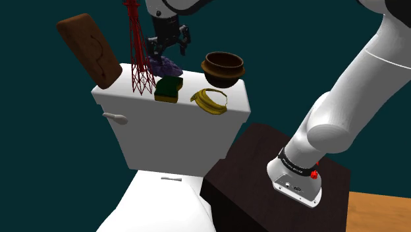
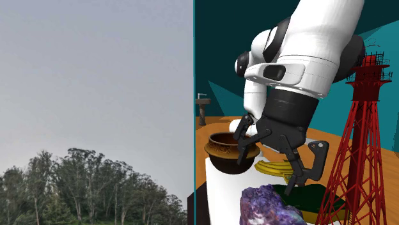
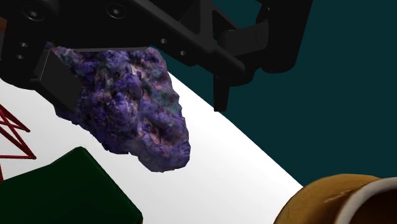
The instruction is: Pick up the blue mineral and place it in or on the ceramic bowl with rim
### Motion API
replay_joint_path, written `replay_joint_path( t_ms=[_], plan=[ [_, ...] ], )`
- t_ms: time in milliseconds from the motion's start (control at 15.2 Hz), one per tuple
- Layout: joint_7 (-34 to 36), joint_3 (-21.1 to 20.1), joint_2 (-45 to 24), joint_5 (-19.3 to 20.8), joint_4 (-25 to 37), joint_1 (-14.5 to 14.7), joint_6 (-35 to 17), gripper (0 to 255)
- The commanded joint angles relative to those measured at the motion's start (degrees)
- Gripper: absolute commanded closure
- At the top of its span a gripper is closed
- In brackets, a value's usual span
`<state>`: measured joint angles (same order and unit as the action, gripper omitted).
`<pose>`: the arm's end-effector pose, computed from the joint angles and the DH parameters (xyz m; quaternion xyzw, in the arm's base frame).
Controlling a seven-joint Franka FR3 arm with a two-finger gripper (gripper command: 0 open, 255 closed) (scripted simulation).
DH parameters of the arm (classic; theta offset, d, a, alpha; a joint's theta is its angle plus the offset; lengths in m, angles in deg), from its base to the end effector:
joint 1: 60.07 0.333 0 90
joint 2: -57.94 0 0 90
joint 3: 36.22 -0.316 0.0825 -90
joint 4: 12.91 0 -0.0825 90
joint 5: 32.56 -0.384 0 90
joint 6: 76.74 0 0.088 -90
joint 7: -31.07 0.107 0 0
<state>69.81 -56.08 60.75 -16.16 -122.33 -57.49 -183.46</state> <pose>0.5138 0.1917 0.5169 0.9844 -0.0997 0.0730 0.1251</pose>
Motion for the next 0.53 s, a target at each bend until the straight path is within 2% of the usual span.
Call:
replay_joint_path(
  t_ms=[0, 132, 462],
  plan=[
    [0.16, 0.19, -0.13, 0.22, -1.48, -0.18, -1.62, 0],
    [0.36, 0.38, -0.47, 0.54, -3.01, -0.41, -3.50, 0],
    [0.36, 0.27, -0.47, 0.54, -3.01, -0.53, -3.50, 0]
  ],
)
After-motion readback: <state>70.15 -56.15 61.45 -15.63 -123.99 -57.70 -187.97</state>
